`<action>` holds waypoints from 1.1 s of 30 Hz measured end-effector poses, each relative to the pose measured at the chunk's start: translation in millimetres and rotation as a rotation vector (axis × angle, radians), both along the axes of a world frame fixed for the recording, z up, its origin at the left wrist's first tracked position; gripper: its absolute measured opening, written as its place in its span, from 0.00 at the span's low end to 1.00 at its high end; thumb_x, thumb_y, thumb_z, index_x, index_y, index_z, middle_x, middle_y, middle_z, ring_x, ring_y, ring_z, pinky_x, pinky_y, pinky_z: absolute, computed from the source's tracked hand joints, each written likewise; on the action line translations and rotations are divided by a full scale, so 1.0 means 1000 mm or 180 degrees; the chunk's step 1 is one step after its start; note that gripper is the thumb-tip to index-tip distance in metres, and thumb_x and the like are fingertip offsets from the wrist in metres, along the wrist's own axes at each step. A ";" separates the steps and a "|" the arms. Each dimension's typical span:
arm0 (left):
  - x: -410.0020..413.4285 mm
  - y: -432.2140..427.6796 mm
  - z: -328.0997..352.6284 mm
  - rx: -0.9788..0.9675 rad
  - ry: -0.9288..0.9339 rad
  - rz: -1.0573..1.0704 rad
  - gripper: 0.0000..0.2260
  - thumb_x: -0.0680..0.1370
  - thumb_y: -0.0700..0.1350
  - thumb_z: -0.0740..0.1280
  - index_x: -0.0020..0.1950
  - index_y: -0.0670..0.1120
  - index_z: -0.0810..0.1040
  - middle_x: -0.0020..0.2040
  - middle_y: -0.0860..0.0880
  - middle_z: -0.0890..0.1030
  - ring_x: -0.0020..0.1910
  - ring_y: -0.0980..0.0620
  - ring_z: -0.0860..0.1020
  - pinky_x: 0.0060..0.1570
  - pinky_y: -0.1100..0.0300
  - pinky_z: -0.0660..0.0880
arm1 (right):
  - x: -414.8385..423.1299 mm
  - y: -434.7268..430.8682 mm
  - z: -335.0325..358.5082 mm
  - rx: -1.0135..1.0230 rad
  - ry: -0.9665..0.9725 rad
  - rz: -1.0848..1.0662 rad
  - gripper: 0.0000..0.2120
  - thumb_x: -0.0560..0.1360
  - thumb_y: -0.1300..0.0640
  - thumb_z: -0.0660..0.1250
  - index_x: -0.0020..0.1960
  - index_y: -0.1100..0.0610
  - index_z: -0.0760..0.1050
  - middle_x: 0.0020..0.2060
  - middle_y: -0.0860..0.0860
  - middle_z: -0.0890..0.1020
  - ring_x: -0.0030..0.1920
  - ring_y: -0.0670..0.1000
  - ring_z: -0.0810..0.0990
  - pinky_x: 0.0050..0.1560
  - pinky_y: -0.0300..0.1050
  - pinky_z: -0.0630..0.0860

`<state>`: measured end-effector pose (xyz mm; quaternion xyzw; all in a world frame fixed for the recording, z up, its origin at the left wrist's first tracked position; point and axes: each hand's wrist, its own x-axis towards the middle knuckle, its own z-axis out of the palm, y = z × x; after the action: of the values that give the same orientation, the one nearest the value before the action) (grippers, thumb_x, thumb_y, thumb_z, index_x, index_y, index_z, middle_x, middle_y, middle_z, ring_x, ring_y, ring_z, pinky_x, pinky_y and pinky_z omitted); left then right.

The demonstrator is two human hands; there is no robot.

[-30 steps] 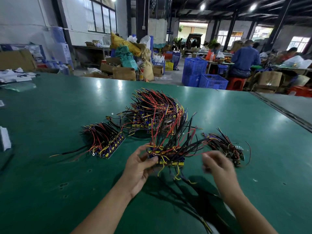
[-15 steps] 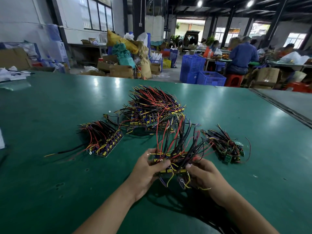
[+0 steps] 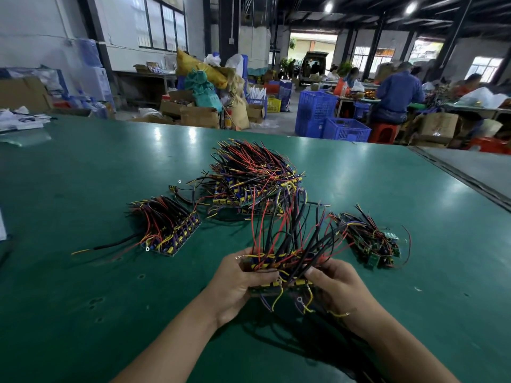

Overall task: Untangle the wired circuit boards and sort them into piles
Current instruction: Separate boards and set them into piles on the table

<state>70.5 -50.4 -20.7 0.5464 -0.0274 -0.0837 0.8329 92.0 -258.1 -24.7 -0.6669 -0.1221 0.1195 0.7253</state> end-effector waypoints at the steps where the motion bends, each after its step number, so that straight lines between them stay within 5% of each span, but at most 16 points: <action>1: 0.001 0.001 0.000 -0.0029 0.0020 0.0005 0.14 0.62 0.31 0.74 0.45 0.42 0.86 0.46 0.39 0.85 0.43 0.46 0.85 0.38 0.57 0.81 | 0.000 0.000 0.000 -0.0010 -0.0006 0.0023 0.15 0.68 0.52 0.71 0.45 0.64 0.80 0.29 0.56 0.73 0.24 0.49 0.66 0.26 0.38 0.62; 3: 0.002 0.003 0.000 -0.0114 0.0062 0.0022 0.13 0.61 0.31 0.72 0.43 0.42 0.86 0.44 0.39 0.85 0.41 0.47 0.85 0.35 0.59 0.81 | 0.000 0.001 0.000 0.0008 -0.0020 0.0032 0.15 0.68 0.53 0.70 0.45 0.66 0.77 0.25 0.51 0.71 0.21 0.45 0.66 0.21 0.35 0.62; 8: 0.006 0.006 -0.003 -0.0166 0.0129 0.0069 0.14 0.63 0.27 0.69 0.47 0.36 0.82 0.43 0.39 0.85 0.39 0.47 0.85 0.33 0.60 0.80 | 0.000 0.006 -0.002 0.0217 0.0106 -0.0012 0.23 0.69 0.55 0.70 0.49 0.75 0.71 0.30 0.58 0.72 0.23 0.49 0.71 0.24 0.37 0.65; 14: 0.008 0.011 -0.004 -0.0188 0.0171 0.0054 0.17 0.63 0.26 0.69 0.51 0.33 0.80 0.42 0.38 0.84 0.40 0.46 0.85 0.36 0.59 0.80 | -0.004 0.011 -0.001 0.0421 0.0289 0.0115 0.16 0.70 0.57 0.70 0.48 0.70 0.74 0.37 0.65 0.78 0.30 0.58 0.79 0.28 0.43 0.73; 17: 0.006 0.011 -0.002 -0.0167 0.0164 0.0037 0.16 0.62 0.27 0.70 0.50 0.33 0.80 0.41 0.39 0.84 0.40 0.46 0.85 0.37 0.58 0.81 | -0.006 0.013 0.000 0.0418 0.0369 -0.0013 0.19 0.69 0.57 0.70 0.49 0.72 0.73 0.41 0.67 0.74 0.38 0.60 0.75 0.34 0.46 0.67; 22: 0.003 0.012 0.000 -0.0145 0.0111 -0.0014 0.15 0.63 0.28 0.69 0.49 0.31 0.79 0.42 0.39 0.84 0.40 0.45 0.84 0.41 0.56 0.82 | -0.008 0.013 0.002 0.0478 0.0432 0.0037 0.27 0.70 0.55 0.71 0.53 0.78 0.70 0.42 0.69 0.71 0.36 0.58 0.71 0.31 0.45 0.61; 25: 0.000 0.009 0.002 -0.0323 0.0086 -0.0288 0.17 0.65 0.33 0.75 0.52 0.31 0.79 0.45 0.37 0.83 0.41 0.43 0.83 0.43 0.50 0.81 | -0.014 0.018 0.006 0.0855 0.0456 0.0345 0.13 0.70 0.58 0.74 0.45 0.68 0.79 0.36 0.67 0.76 0.30 0.57 0.77 0.29 0.45 0.73; 28: 0.001 0.013 0.003 -0.0609 -0.0090 -0.0301 0.24 0.54 0.42 0.84 0.46 0.37 0.84 0.42 0.41 0.84 0.39 0.46 0.84 0.42 0.53 0.82 | -0.017 0.024 0.012 0.1250 0.0482 0.0452 0.05 0.68 0.59 0.72 0.38 0.61 0.82 0.34 0.63 0.81 0.31 0.57 0.82 0.33 0.47 0.80; 31: 0.002 0.021 0.011 -0.0721 -0.0046 0.0069 0.12 0.62 0.37 0.76 0.45 0.41 0.84 0.38 0.45 0.85 0.34 0.50 0.83 0.35 0.60 0.80 | -0.011 0.017 0.014 0.1350 0.0445 0.0170 0.05 0.69 0.61 0.68 0.37 0.58 0.83 0.37 0.64 0.83 0.36 0.60 0.84 0.40 0.52 0.83; 33: 0.007 0.027 0.013 -0.0548 0.0130 0.0475 0.13 0.66 0.34 0.69 0.50 0.42 0.77 0.38 0.46 0.84 0.32 0.49 0.82 0.32 0.60 0.78 | -0.009 0.013 0.015 0.1301 0.0445 0.0019 0.08 0.70 0.60 0.66 0.37 0.56 0.83 0.39 0.62 0.84 0.41 0.58 0.86 0.41 0.52 0.83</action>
<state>77.0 -23.1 -8.2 0.4715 0.0233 -0.0299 0.8810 83.3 -245.0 -9.4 -0.4957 -0.0952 0.1405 0.8518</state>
